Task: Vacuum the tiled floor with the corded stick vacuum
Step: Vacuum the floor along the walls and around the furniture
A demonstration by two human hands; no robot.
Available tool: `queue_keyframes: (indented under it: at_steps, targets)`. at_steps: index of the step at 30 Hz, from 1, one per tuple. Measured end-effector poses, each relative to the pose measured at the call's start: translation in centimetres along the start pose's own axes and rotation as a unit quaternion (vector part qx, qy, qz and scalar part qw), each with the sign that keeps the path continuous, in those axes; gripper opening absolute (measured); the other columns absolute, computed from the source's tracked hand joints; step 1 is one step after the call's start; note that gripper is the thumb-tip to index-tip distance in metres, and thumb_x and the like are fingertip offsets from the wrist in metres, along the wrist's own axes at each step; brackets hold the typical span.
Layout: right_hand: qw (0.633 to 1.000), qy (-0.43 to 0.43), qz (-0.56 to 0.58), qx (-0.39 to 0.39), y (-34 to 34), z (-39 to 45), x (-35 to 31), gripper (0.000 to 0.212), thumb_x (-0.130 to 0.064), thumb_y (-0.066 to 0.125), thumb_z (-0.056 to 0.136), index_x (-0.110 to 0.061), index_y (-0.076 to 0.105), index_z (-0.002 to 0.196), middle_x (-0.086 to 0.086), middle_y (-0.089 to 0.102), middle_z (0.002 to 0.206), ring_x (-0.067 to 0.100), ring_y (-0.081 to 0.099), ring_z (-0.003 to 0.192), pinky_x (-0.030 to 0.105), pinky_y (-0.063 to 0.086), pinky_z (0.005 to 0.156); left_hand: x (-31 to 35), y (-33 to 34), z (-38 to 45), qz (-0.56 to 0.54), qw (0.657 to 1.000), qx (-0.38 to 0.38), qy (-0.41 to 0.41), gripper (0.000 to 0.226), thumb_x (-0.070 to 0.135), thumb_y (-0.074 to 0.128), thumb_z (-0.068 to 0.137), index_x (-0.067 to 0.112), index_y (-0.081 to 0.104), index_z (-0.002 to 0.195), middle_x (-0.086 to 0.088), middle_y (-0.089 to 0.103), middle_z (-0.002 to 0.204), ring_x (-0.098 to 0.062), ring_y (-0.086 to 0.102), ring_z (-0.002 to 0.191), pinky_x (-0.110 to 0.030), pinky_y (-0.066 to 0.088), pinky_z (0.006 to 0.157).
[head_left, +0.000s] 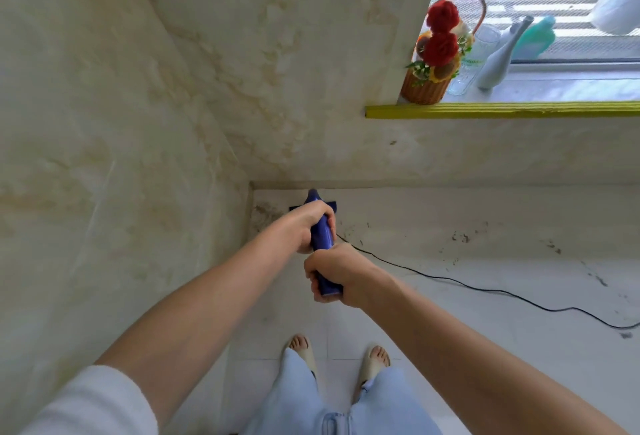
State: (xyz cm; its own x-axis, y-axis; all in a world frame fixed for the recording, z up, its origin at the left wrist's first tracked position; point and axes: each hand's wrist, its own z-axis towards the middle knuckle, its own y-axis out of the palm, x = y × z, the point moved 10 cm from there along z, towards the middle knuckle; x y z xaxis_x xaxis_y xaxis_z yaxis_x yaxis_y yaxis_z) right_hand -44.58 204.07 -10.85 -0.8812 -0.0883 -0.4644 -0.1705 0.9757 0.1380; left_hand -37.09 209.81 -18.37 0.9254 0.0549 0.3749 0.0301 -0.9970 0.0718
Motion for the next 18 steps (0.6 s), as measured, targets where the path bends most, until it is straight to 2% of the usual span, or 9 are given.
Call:
queue_keyframes:
  at_steps: [3,10,14,18]
  targets:
    - [1.000,0.003,0.020,0.018,1.7,1.0,-0.5,0.022,0.012,0.046,0.083,-0.008,0.043,0.091,0.009,0.044,0.068,0.014,0.043,0.053,0.018,0.043,0.039,0.8,-1.3,0.4,0.009,1.000,-0.011,-0.002,0.018,0.003,0.049,0.073,0.008,0.046,0.056,-0.002,0.048,0.047,-0.014,0.044,0.038,-0.023,0.039,0.046]
    - [0.996,-0.018,0.068,0.057,5.6,3.9,-1.1,0.023,0.012,0.046,0.080,-0.006,0.044,0.094,0.009,0.043,0.068,0.016,0.044,0.052,0.026,0.044,0.047,2.0,-4.3,1.2,0.049,0.998,-0.038,-0.018,0.027,0.005,0.049,0.081,0.012,0.043,0.056,0.002,0.045,0.048,-0.011,0.041,0.041,-0.020,0.038,0.043]
    - [0.997,-0.002,0.050,0.056,7.1,3.7,-1.1,0.021,0.012,0.045,0.081,-0.008,0.042,0.088,0.009,0.043,0.069,0.015,0.043,0.053,0.023,0.043,0.044,1.8,-5.9,1.0,0.039,0.998,-0.040,-0.017,0.026,0.008,0.050,0.085,0.011,0.045,0.060,0.001,0.045,0.051,-0.011,0.041,0.043,-0.020,0.038,0.041]
    - [0.999,0.012,0.028,0.043,7.1,2.7,-0.6,0.022,0.012,0.045,0.083,-0.010,0.040,0.084,0.009,0.042,0.066,0.015,0.042,0.053,0.023,0.042,0.045,0.7,-6.1,0.7,0.023,0.998,-0.047,-0.019,0.021,0.002,0.048,0.078,0.011,0.044,0.059,-0.001,0.046,0.051,-0.013,0.042,0.039,-0.020,0.039,0.042]
